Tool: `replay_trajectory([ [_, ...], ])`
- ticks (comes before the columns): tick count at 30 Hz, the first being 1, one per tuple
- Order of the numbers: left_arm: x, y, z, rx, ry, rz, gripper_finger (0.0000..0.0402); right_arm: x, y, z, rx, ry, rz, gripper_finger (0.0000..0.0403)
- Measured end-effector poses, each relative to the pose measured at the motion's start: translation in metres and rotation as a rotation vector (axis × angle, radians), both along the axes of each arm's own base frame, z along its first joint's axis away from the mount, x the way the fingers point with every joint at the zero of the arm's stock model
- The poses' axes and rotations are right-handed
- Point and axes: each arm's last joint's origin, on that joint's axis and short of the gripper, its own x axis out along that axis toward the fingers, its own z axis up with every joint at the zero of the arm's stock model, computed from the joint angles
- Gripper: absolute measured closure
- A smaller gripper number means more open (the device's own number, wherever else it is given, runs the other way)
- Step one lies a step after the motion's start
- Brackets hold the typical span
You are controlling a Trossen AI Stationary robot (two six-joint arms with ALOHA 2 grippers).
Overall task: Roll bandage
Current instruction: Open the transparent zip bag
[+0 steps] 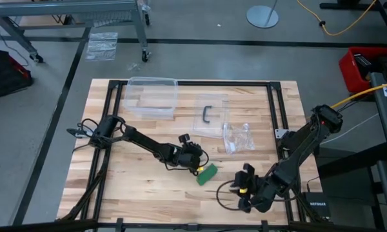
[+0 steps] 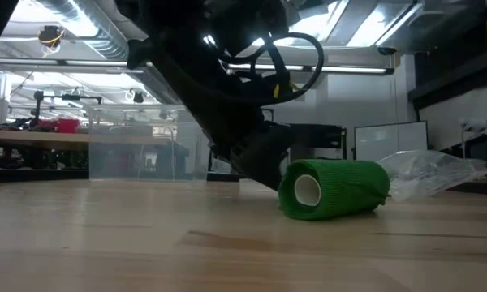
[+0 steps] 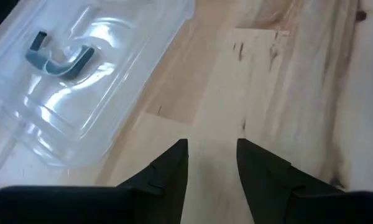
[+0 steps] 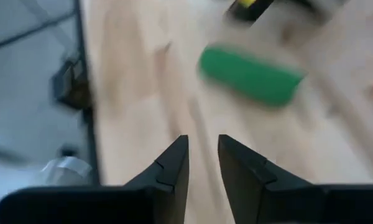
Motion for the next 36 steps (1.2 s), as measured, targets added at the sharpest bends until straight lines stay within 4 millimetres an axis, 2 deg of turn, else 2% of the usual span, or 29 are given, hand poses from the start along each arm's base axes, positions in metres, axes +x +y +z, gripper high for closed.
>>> replay_trajectory([
  [6,0.006,0.003,0.004,-0.009,-0.039,-0.038,0.0273,0.001,0.008,0.002,0.142,0.052,0.089,0.0311],
  [12,0.014,0.003,0.011,0.001,-0.064,-0.113,0.0273,0.005,0.008,0.006,0.14,-0.036,0.013,0.0311],
  [18,0.024,-0.002,0.034,-0.008,-0.076,-0.24,0.0273,0.011,0.002,0.006,0.162,-0.038,-0.045,0.031],
  [21,0.021,0.0,0.051,0.019,-0.067,-0.281,0.0273,0.017,-0.005,0.002,0.162,-0.001,-0.084,0.031],
  [27,0.012,0.015,0.078,0.069,-0.036,-0.301,0.0273,0.035,-0.019,-0.022,0.209,0.215,-0.086,0.031],
  [31,0.01,0.026,0.076,0.062,0.024,-0.319,0.0273,0.048,-0.027,-0.047,0.233,0.372,-0.097,0.031],
  [36,0.006,0.035,0.069,0.056,0.097,-0.317,0.0273,0.052,-0.037,-0.076,0.263,0.609,-0.13,0.031],
])
